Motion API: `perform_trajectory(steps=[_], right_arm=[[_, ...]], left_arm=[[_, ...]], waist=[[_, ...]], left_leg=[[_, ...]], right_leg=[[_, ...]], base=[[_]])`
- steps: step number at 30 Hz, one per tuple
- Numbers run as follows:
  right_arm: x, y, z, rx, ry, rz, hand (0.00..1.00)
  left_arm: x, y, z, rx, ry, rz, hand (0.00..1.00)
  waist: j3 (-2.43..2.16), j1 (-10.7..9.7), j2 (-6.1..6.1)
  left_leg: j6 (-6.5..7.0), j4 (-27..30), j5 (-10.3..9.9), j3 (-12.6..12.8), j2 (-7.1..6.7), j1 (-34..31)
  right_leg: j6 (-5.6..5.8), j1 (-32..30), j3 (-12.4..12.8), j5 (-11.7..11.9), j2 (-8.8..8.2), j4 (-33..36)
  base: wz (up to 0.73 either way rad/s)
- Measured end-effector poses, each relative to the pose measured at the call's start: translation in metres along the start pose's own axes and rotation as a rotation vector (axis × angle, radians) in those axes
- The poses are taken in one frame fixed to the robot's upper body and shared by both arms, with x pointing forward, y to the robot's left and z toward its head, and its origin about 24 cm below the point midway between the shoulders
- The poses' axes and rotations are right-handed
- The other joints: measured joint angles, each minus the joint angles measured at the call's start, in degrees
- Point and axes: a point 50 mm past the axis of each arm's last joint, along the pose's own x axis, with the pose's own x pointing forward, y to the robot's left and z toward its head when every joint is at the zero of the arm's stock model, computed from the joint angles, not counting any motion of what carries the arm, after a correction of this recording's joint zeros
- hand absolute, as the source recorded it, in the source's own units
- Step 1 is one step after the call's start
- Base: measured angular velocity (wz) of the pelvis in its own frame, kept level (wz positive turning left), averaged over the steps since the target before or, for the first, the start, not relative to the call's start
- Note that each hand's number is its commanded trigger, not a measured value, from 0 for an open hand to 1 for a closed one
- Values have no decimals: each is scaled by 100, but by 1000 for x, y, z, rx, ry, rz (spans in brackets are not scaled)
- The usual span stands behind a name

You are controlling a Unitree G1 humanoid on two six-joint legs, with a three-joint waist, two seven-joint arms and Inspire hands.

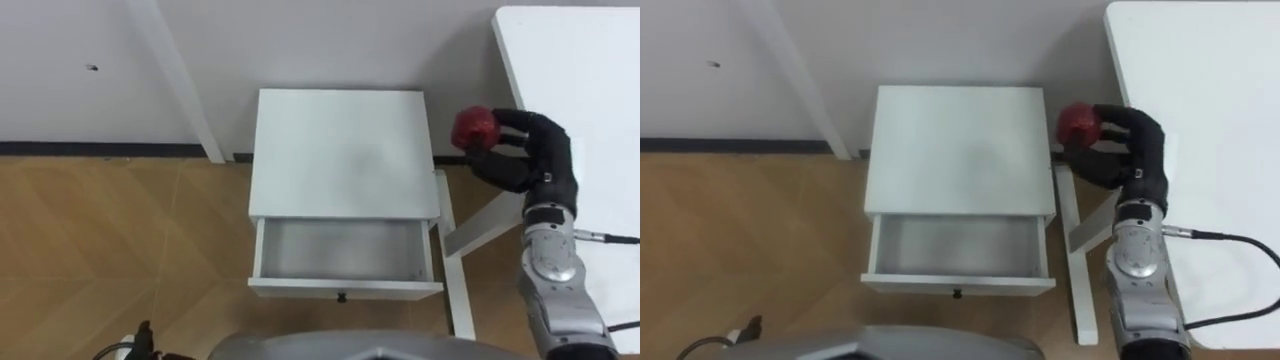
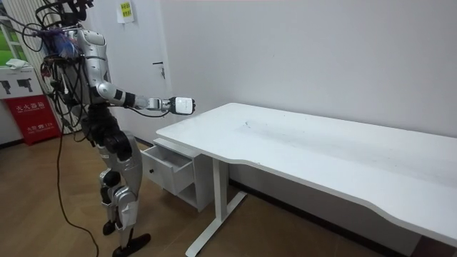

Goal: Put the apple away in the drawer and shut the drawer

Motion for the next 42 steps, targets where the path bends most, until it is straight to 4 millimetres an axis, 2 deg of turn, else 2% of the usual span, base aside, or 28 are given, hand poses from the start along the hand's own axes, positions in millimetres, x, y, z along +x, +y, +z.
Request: perform_trajectory(steps=[3, 14, 19, 25, 33, 40, 41, 42], right_arm=[[-1, 9, 1, -19, -7, 65, 100], [-2, 16, 4, -100, -35, 173, 100], [-6, 27, 2, -116, -22, 245, 100], [-11, 37, -12, -138, 45, 319, 100], [-23, 45, -44, -170, 191, 383, 100], [-28, 51, -50, -183, 217, 421, 100], [-28, 51, -50, -185, 216, 421, 95], [-28, 51, -50, -186, 216, 421, 63]], left_arm=[[0, 0, 1, 0, -4, -14, 0], [0, -3, 4, -5, -10, -23, 0], [0, -7, 5, -10, -10, -30, 0], [1, -5, 8, -10, -24, -25, 0], [2, -5, 14, 7, -46, -30, 0], [2, -5, 13, 35, -56, -36, 0], [2, -5, 13, 35, -56, -36, 0], [2, -5, 14, 35, -58, -36, 0]], waist=[[0, 15, 0], [9, 125, 57], [3, 128, 64], [-5, 132, 53], [-5, 144, -5], [6, 146, -31], [7, 145, -37], [9, 144, -35]], left_leg=[[0, 0, 0, -1, 0, -1], [0, 33, 0, -36, -1, -74], [0, 34, 0, -78, -2, -113], [1, 37, 1, -79, -7, -165], [1, 30, 1, -98, -11, -173], [1, 49, 1, -103, -11, -181], [1, 62, 1, -114, -11, -189], [2, 90, 1, -132, -11, -213]], right_leg=[[0, 0, -15, 1, -1, 0], [0, -8, -33, 1, -1, 0], [0, -30, -84, 1, 0, -2], [0, -87, -92, 1, -5, -11], [-1, -78, -138, 1, -8, -12], [-1, -85, -138, 2, -9, -12], [-1, -86, -145, 2, -9, -12], [-1, -86, -154, 2, -8, -12]], base=[[0], [0], [4], [0], [0], [0], [5], [6]])
